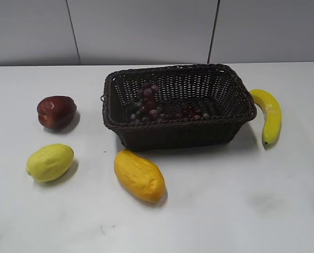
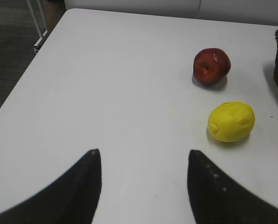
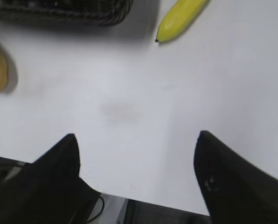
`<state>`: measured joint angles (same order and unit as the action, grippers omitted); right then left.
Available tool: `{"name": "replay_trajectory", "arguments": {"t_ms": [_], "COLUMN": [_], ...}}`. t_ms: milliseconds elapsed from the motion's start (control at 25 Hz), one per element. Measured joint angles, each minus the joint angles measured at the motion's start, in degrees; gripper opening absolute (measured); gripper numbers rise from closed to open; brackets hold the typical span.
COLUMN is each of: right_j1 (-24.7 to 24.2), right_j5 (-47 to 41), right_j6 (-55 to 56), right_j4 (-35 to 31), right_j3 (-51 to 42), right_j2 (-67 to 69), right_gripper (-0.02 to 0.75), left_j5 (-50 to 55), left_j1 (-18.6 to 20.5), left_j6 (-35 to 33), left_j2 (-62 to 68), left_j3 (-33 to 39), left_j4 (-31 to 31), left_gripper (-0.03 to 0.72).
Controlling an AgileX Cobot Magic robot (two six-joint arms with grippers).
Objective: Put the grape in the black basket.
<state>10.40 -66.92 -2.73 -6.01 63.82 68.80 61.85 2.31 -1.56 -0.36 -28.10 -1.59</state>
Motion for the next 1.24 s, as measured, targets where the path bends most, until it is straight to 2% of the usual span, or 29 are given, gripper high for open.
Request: {"name": "replay_trajectory", "arguments": {"t_ms": [280,520,920,1240], "right_j1": [0.0,0.0,0.0,0.0], "right_j5": [4.12,4.46,4.27,3.65], "right_j6": [0.0,0.2,0.44,-0.54], "right_j4": [-0.3,-0.55,-0.88,-0.9], "right_j3": [-18.12,-28.2,-31.61,-33.26], "right_j2": [-14.45,-29.64,-56.28,-68.52], "right_gripper": [0.575,0.575,0.575,0.575], "left_j5": [0.0,0.0,0.0,0.0], "left_j1": [0.0,0.0,0.0,0.0], "left_j6": [0.0,0.0,0.0,0.0], "left_j2": [0.0,0.0,0.0,0.0], "left_j3": [0.0,0.0,0.0,0.0], "left_j4": [0.0,0.0,0.0,0.0], "left_gripper": [0.552,0.552,0.552,0.552]}}
